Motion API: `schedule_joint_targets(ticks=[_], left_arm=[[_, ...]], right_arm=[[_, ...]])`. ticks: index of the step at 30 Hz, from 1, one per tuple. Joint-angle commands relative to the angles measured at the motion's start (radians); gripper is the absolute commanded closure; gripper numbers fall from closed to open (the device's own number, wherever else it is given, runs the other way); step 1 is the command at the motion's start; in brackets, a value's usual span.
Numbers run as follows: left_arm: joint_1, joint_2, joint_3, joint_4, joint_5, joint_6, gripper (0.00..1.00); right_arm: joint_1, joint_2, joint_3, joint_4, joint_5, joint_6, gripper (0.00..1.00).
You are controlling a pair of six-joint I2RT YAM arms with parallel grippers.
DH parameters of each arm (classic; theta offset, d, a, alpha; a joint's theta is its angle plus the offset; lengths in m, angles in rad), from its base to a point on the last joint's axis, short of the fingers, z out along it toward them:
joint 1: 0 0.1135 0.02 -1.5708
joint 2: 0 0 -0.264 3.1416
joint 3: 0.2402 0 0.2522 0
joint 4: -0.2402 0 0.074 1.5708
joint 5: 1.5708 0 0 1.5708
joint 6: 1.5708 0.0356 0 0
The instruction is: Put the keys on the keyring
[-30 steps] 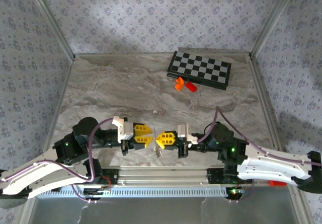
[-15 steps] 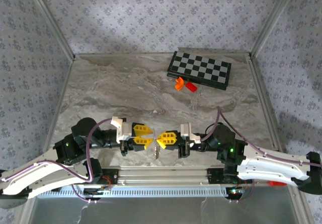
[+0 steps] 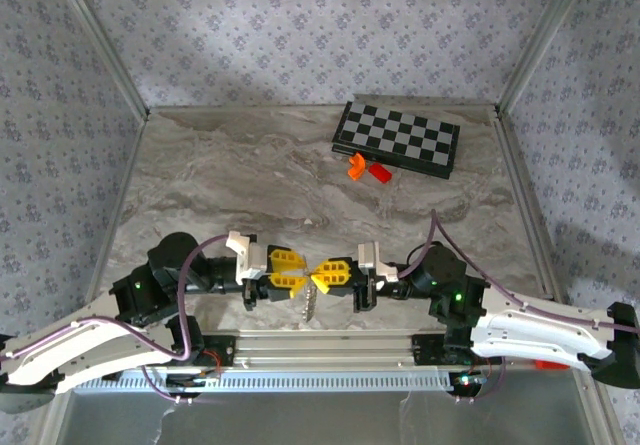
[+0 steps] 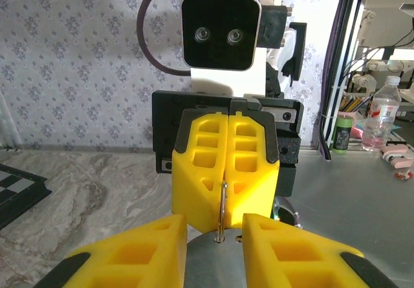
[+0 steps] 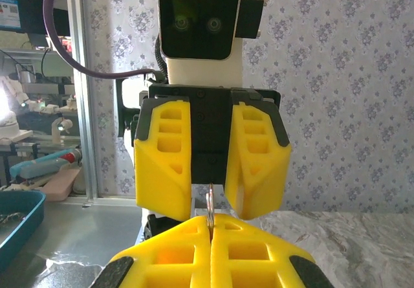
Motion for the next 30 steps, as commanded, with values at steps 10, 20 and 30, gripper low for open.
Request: schedule_joint_targets(ticks=[10, 20, 30], left_arm=[[-0.004, 0.003, 0.032, 0.03, 0.028, 0.004, 0.88], [-0.004, 0.001, 0.02, 0.04, 0.042, -0.001, 1.0], [-0.003, -0.011, 0.015, 0.017, 0.004, 0.014, 1.0]], right_arm=[[-0.012, 0.014, 0.007, 0.083, -0.035, 0.03, 1.0], [-0.013, 0.017, -0.003, 0.086, -0.021, 0.034, 1.0], [-0.018, 0.021, 0.022, -0.004, 0.029, 0.034, 0.75]])
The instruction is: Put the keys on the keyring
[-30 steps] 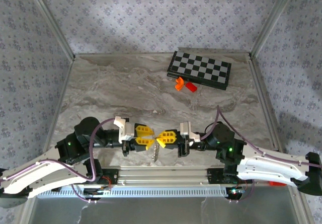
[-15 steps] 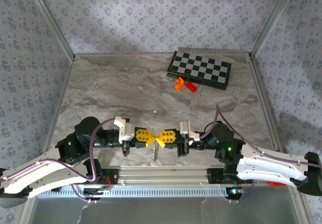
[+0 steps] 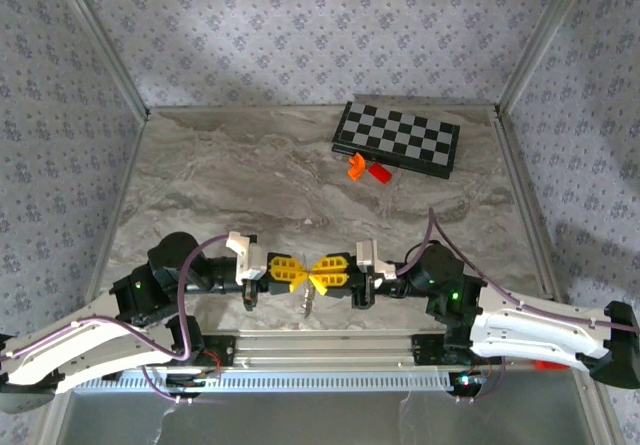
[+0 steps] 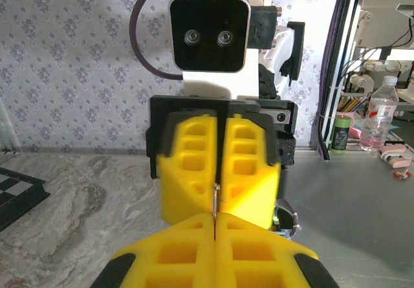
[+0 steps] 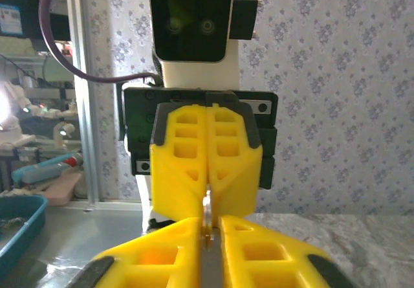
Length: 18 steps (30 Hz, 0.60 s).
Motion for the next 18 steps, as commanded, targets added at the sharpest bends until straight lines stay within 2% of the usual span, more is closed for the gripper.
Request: schedule_joint_targets(ticks=[1, 4, 10, 15, 18], left_arm=[[-0.003, -0.012, 0.015, 0.008, -0.013, 0.013, 1.0], [-0.004, -0.018, 0.011, -0.011, -0.043, 0.02, 1.0], [-0.004, -0.05, -0.01, -0.038, -0.123, 0.02, 1.0], [-0.004, -0.076, -0.02, -0.075, -0.188, 0.01, 1.0], [-0.004, -0.1, -0.036, -0.084, -0.208, 0.0, 1.0]], right_arm=[[-0.008, -0.008, 0.031, -0.057, 0.045, 0.008, 0.7], [-0.009, -0.04, 0.055, -0.151, 0.081, -0.009, 0.57], [-0.015, -0.125, 0.126, -0.406, 0.184, -0.04, 0.38], [-0.067, -0.101, 0.225, -0.654, 0.344, 0.005, 0.3], [-0.154, -0.057, 0.251, -0.745, 0.361, 0.074, 0.26]])
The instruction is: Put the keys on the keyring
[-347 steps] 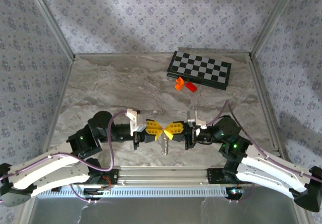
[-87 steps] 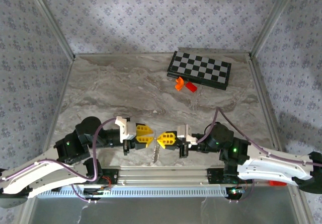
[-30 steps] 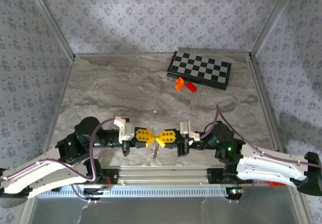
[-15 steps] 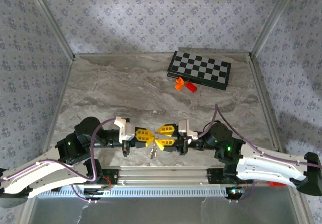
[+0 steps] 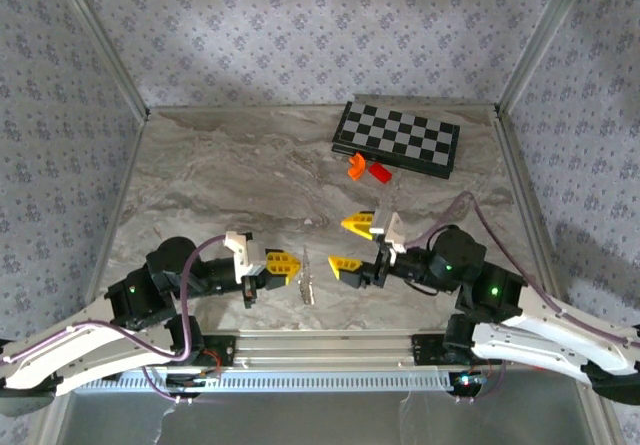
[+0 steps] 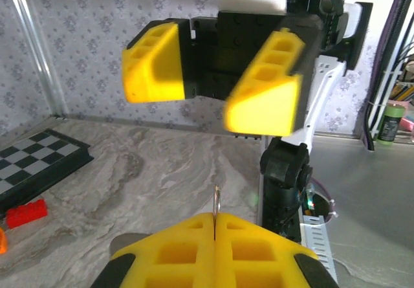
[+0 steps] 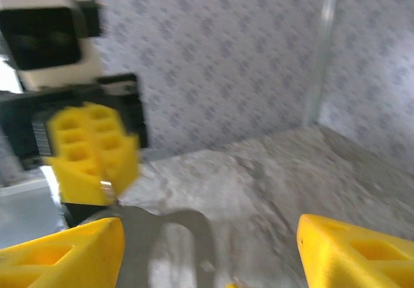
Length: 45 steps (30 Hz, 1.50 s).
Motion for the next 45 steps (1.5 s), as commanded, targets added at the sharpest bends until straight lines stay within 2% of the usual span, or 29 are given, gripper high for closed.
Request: schedule_joint_targets(ticks=[1, 4, 7, 17, 33, 40, 45], left_arm=[[-0.004, -0.038, -0.015, 0.002, -0.054, -0.01, 1.0], [-0.004, -0.063, -0.029, -0.014, -0.079, -0.012, 1.0], [-0.004, -0.081, -0.038, -0.036, -0.093, -0.012, 1.0], [-0.004, -0.153, -0.06, -0.081, -0.109, -0.037, 1.0], [-0.004, -0.231, -0.088, -0.077, -0.175, -0.034, 1.0], [-0.004, -0.252, -0.102, -0.067, -0.199, -0.035, 1.0], [-0.004, -0.26, -0.111, -0.058, -0.21, -0.035, 1.0]], right_arm=[[-0.09, 0.053, 0.034, -0.193, 0.063, 0.096, 0.25], [-0.192, 0.133, 0.033, -0.217, 0.012, 0.159, 0.23], [-0.246, 0.246, 0.052, -0.22, -0.014, 0.178, 0.22], [-0.31, 0.645, 0.185, -0.198, -0.229, 0.112, 0.22], [-0.264, 1.145, 0.396, -0.039, -0.435, 0.126, 0.3], [-0.23, 1.265, 0.488, -0.035, -0.474, 0.144, 0.34], [-0.195, 1.312, 0.53, -0.079, -0.452, 0.14, 0.38]])
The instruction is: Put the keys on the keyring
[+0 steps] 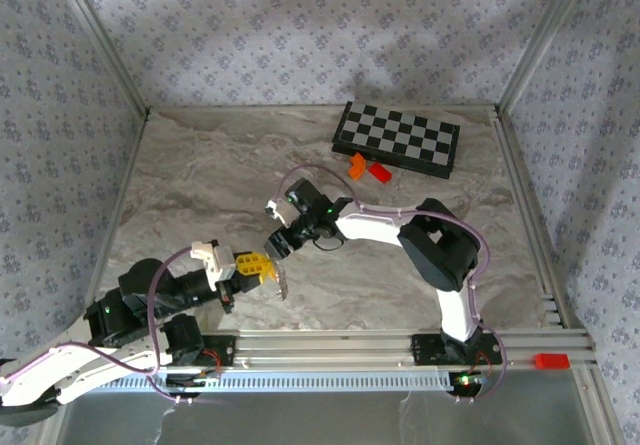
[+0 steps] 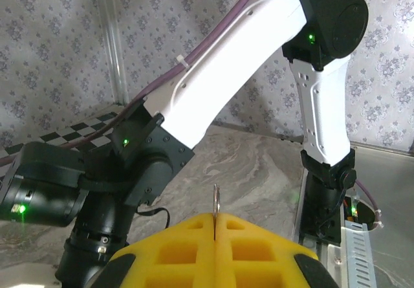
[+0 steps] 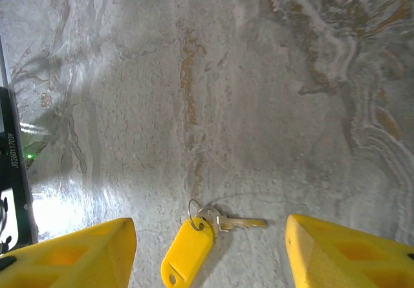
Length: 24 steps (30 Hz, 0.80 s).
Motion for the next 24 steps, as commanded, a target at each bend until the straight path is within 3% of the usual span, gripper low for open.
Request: schedule_joint_targets(ticks=[1, 15, 24], left_arm=[[-0.004, -0.015, -0.004, 0.049, -0.021, 0.005, 1.0], [-0.004, -0.037, -0.014, 0.062, -0.017, 0.002, 1.0], [-0.004, -0.047, -0.018, 0.068, -0.011, -0.001, 1.0]], right_arm=[[0.027, 0.038, 0.055, -0.046, -0.002, 0.002, 0.38], [0.083, 0.116, 0.183, -0.229, 0.077, -0.063, 0.58], [0.1, 0.148, 0.232, -0.295, 0.115, -0.093, 0.64]])
